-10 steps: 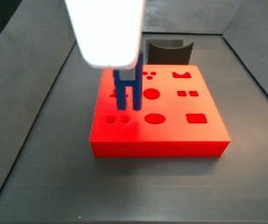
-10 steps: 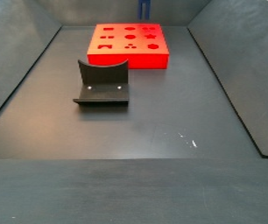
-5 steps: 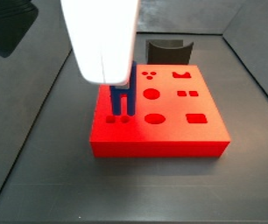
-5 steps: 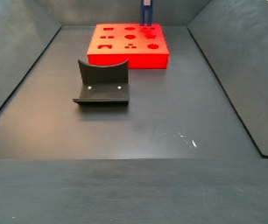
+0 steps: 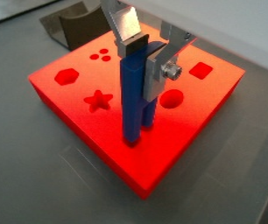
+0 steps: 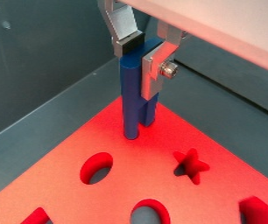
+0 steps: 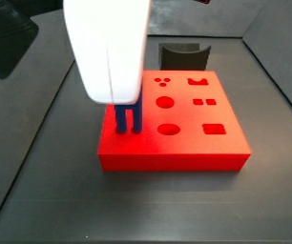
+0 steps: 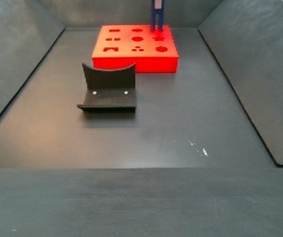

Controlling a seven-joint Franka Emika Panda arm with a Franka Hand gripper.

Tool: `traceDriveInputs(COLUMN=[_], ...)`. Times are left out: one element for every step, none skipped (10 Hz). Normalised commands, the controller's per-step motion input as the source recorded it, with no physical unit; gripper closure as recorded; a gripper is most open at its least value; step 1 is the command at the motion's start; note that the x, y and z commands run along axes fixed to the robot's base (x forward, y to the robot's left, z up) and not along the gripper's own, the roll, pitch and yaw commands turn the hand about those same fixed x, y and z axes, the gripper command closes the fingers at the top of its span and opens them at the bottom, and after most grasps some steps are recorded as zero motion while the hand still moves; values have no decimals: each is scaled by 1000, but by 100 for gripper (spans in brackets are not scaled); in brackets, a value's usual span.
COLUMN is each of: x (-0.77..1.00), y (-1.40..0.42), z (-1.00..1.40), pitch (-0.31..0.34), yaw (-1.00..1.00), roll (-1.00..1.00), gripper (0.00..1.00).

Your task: Insert the square-circle object.

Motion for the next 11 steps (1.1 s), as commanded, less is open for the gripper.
traceDriveInputs(x=[77, 0, -177, -129, -129, 0, 100, 77, 0, 0, 3], y=[0, 40, 100, 117, 0, 0, -14, -23, -40, 0, 0], z=[-111, -51, -17, 0, 0, -100, -203, -203, -160, -214, -340], pitch=[-97, -27, -31, -24, -50, -100, -101, -71, -60, -53, -49], yaw=[143, 89, 0, 0, 0, 0, 37, 14, 0, 0, 0], roll=[-144, -50, -66, -73, -79, -94, -121, -96, -71, -37, -30], gripper=[100, 100, 100, 100, 100, 100, 100, 100, 100, 100, 100])
